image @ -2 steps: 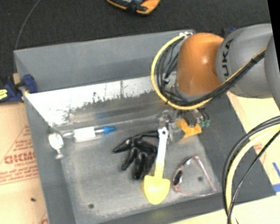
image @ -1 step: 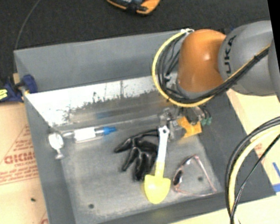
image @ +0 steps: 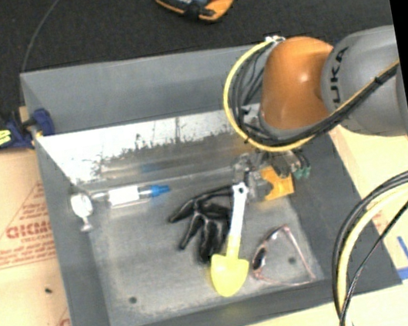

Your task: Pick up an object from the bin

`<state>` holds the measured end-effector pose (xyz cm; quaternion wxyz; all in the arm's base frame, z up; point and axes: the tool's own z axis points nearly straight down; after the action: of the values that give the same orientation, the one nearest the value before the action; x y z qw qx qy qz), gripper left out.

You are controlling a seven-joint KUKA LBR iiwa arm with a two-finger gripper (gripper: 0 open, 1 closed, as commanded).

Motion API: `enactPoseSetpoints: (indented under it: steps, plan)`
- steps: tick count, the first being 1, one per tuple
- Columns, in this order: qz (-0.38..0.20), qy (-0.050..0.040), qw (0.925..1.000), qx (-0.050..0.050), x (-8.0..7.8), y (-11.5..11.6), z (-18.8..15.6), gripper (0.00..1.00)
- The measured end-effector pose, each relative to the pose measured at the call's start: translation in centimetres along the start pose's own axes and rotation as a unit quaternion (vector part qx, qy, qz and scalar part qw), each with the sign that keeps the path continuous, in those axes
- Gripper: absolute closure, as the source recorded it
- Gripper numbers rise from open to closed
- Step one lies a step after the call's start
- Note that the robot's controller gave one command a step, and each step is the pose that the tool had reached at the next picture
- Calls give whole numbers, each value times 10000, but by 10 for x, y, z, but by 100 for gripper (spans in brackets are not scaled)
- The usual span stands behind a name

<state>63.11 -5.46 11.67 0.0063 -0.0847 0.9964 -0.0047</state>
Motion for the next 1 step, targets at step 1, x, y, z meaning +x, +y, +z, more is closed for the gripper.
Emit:
enactPoseSetpoints:
  steps: [1]
  plan:
    - [4, -23, 10000, 6, -1, -1, -5, 100]
